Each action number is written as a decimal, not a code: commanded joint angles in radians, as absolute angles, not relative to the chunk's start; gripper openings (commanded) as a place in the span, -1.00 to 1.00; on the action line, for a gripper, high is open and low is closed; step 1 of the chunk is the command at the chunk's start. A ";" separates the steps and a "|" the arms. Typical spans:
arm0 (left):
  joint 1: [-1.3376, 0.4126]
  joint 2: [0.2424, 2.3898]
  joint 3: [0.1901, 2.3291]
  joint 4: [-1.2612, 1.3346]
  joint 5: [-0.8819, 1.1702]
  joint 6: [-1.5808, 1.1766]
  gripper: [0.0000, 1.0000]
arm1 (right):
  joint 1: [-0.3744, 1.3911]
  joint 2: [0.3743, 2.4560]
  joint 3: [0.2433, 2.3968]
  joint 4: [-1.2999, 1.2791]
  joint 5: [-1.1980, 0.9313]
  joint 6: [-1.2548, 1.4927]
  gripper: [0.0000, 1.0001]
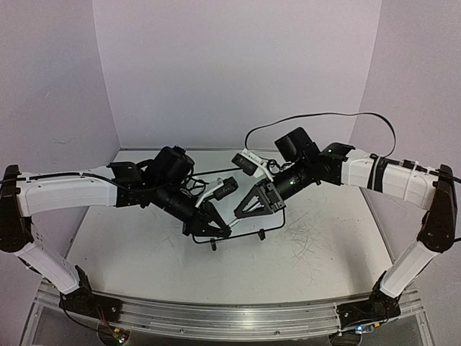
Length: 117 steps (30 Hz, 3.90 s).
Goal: Write a sentence on the whiteboard
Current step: Pass from the left arm to the right, then pass from the right arm to the left, then pass from the left arm to the right, then open the pen cap from the whiteboard marker.
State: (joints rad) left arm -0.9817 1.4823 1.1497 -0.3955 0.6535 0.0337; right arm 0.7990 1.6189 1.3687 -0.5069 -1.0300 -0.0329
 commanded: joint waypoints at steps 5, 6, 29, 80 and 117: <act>-0.982 1.479 1.201 -0.425 0.675 0.078 -1.00 | 0.812 1.654 1.416 -0.566 -1.085 -0.111 -0.91; -0.982 1.479 1.201 -0.426 0.673 0.078 -1.00 | 0.812 1.656 1.416 -0.568 -1.088 -0.116 -0.96; -0.982 1.445 1.169 -0.431 0.630 0.060 -0.90 | 0.811 1.615 1.403 -0.571 -1.041 -0.143 -0.82; -0.985 1.473 1.171 -0.403 0.671 0.035 -0.45 | 0.806 1.558 1.374 -0.496 -1.013 -0.111 -1.00; -0.983 1.421 1.160 -0.394 0.610 0.031 -0.44 | 0.806 1.579 1.378 -0.494 -1.020 -0.117 -1.00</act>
